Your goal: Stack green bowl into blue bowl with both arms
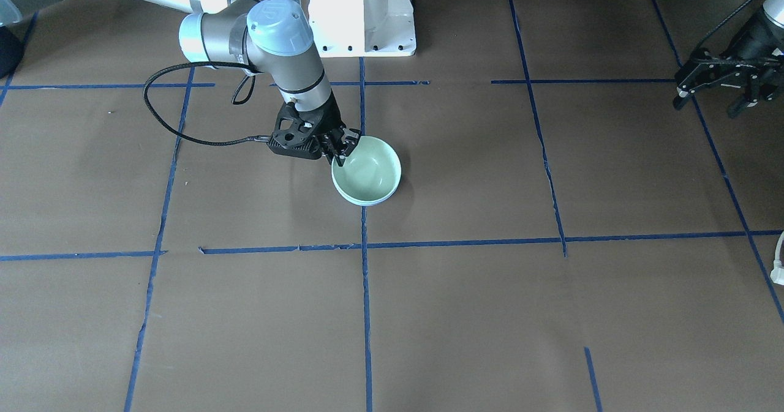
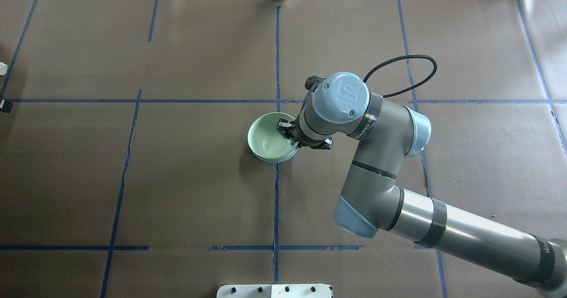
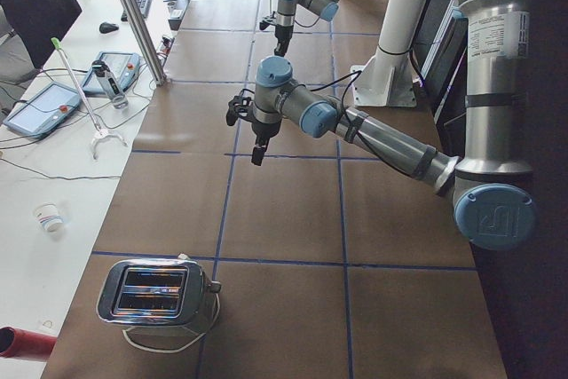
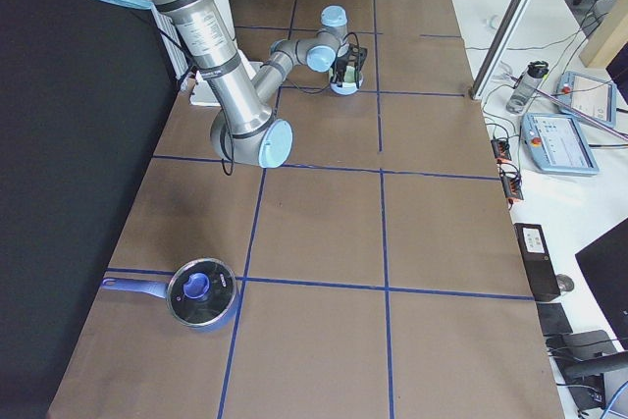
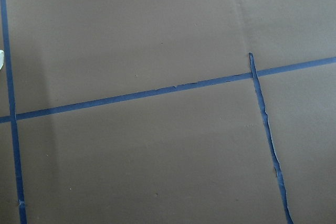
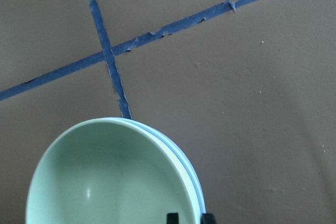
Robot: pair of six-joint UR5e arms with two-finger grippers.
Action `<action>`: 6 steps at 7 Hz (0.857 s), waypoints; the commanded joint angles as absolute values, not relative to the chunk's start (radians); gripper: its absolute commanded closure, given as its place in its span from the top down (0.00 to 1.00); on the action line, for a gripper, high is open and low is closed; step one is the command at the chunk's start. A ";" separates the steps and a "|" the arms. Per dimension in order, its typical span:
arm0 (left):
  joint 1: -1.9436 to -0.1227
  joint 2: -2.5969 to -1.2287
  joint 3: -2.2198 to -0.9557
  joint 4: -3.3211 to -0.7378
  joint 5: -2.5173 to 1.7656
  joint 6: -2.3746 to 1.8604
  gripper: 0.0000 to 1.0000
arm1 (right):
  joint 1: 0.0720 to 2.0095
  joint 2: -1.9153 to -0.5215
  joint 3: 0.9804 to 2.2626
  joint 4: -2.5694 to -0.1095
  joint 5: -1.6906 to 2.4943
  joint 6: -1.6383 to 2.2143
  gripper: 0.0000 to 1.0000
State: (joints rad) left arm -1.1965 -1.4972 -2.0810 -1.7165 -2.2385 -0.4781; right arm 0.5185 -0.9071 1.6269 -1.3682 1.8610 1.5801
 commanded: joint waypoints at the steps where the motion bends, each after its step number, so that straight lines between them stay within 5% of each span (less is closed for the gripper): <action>1: -1.198 -1.497 -2.080 -1.717 -2.246 -0.479 1.00 | 0.531 -0.916 1.684 -1.411 1.870 1.580 1.00; 3: -1.200 -1.468 -2.069 -1.721 -2.249 -0.456 1.00 | 0.651 -1.066 1.934 -1.535 1.970 1.554 1.00; 6: -1.325 -1.408 -2.010 -1.717 -2.249 -0.150 1.00 | 0.961 -1.430 2.086 -1.531 2.201 1.033 1.00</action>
State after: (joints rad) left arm -1.2718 -1.4315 -2.0454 -1.7171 -2.2474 -0.2732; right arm 0.8386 -1.2861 2.0444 -1.5326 2.1217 1.2648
